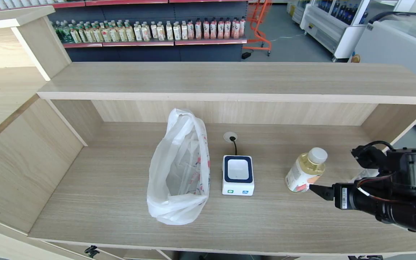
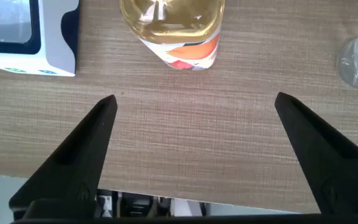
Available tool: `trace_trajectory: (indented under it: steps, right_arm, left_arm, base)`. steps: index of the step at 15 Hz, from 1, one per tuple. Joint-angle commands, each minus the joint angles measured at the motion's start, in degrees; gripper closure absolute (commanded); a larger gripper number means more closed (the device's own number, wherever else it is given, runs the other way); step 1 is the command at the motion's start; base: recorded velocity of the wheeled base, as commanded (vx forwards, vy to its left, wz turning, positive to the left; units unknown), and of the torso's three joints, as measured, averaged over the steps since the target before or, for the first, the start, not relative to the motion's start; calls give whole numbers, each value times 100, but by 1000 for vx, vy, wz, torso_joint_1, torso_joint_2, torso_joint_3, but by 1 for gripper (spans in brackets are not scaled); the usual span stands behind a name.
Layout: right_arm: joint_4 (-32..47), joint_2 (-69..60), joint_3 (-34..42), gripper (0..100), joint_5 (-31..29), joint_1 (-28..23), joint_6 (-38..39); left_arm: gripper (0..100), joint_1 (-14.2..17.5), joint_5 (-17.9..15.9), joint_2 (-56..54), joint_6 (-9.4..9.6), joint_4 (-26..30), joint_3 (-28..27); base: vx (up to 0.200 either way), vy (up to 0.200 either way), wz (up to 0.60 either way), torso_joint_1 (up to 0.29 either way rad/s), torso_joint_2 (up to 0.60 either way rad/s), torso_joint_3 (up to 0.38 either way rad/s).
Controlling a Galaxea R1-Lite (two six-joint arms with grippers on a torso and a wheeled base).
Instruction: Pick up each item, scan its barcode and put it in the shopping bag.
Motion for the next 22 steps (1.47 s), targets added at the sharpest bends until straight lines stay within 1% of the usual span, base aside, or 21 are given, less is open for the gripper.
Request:
trace_trajectory:
  steps: [1, 3, 5, 8, 11, 12, 13, 18, 22]
  right_arm:
    - [-411, 694, 7, 0, -160, 82, -144]
    - [-1044, 1036, 33, 0, -424, 249, -240]
    - [-1536, 1327, 16, 0, -538, 399, -240]
    - [-2415, 1854, 33, 0, -582, 522, -240]
    - [-3048, 2285, -46, 0, -740, 645, -249]
    - [-3391, 2487, -98, 0, -749, 671, -337]
    - [-3496, 2583, -230, 0, -749, 689, -425]
    - [-3514, 2873, -1021, 0, -758, 653, -776]
    - [-3514, 3102, -1355, 0, -740, 653, -873]
  left_arm:
    - [0, 0, 3, -2, 0, 1, 0]
    - [0, 0, 3, -2, 0, 1, 0]
    - [0, 0, 3, -2, 0, 1, 0]
    - [0, 0, 3, -2, 0, 1, 0]
    - [0, 0, 3, -2, 0, 1, 0]
    - [0, 0, 3, -2, 0, 1, 0]
    - [0, 0, 3, -2, 0, 1, 0]
    - [0, 0, 3, -2, 0, 1, 0]
    - [0, 0, 3, -2, 0, 1, 0]
  base:
    - [0, 0, 0, 0, 0, 0]
    - [0, 0, 0, 0, 0, 0]
    - [0, 0, 0, 0, 0, 0]
    - [0, 0, 0, 0, 0, 0]
    - [0, 0, 0, 0, 0, 0]
    - [0, 0, 0, 0, 0, 0]
    - [0, 0, 0, 0, 0, 0]
    - [0, 0, 0, 0, 0, 0]
    - [0, 0, 0, 0, 0, 0]
